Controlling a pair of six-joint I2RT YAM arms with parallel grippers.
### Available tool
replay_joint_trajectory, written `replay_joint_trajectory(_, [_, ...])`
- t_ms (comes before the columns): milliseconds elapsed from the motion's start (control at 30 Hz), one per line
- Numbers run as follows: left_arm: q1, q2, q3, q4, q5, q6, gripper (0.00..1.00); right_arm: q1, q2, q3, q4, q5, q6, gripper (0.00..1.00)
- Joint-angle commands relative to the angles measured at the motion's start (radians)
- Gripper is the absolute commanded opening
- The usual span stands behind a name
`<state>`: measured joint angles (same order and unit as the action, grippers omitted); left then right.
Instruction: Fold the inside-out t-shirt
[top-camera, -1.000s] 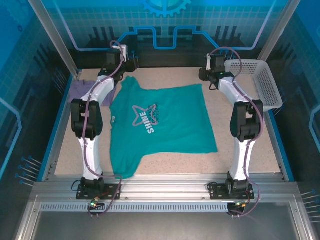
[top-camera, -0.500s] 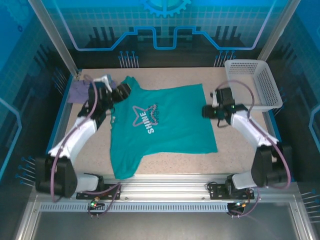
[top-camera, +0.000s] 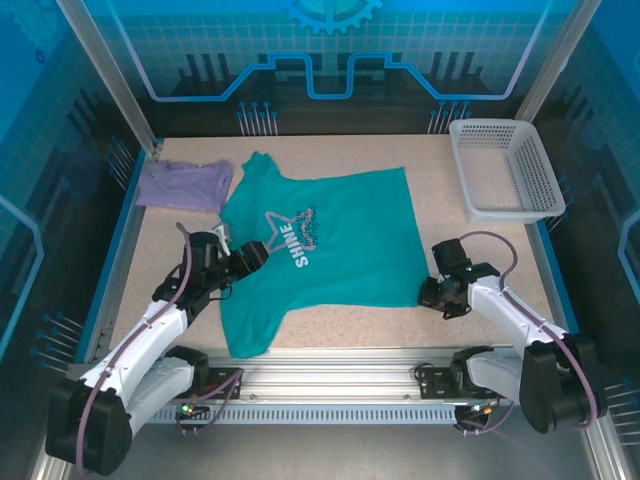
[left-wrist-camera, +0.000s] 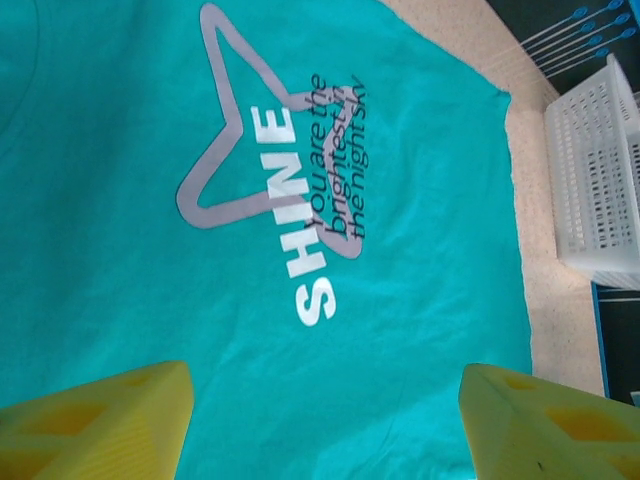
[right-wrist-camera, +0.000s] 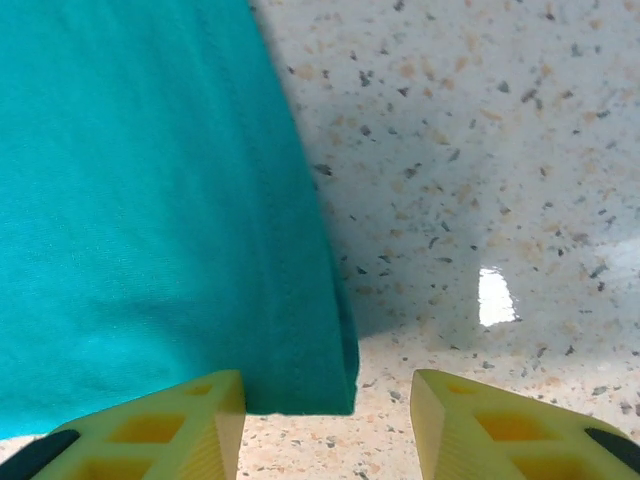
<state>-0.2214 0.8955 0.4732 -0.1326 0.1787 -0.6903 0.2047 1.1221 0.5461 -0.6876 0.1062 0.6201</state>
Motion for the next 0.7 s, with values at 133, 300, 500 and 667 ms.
replay_joint_trajectory(133, [-0.020, -0.026, 0.035, -0.127, -0.003, 0.025, 0.72, 0.014, 0.019, -0.029, 0.068, -0.015, 0.062, 0.41])
replay_joint_trajectory(300, [-0.035, -0.038, 0.049, -0.207, -0.071, 0.056, 0.72, 0.003, 0.017, -0.035, 0.110, -0.024, 0.059, 0.13])
replay_joint_trajectory(500, [-0.042, 0.033, 0.061, -0.171, -0.019, 0.063, 0.73, -0.106, -0.017, -0.005, 0.133, -0.033, -0.010, 0.00])
replay_joint_trajectory(667, [-0.086, 0.215, 0.127, -0.075, 0.045, 0.081, 0.73, -0.250, 0.046, 0.034, 0.193, -0.129, -0.059, 0.00])
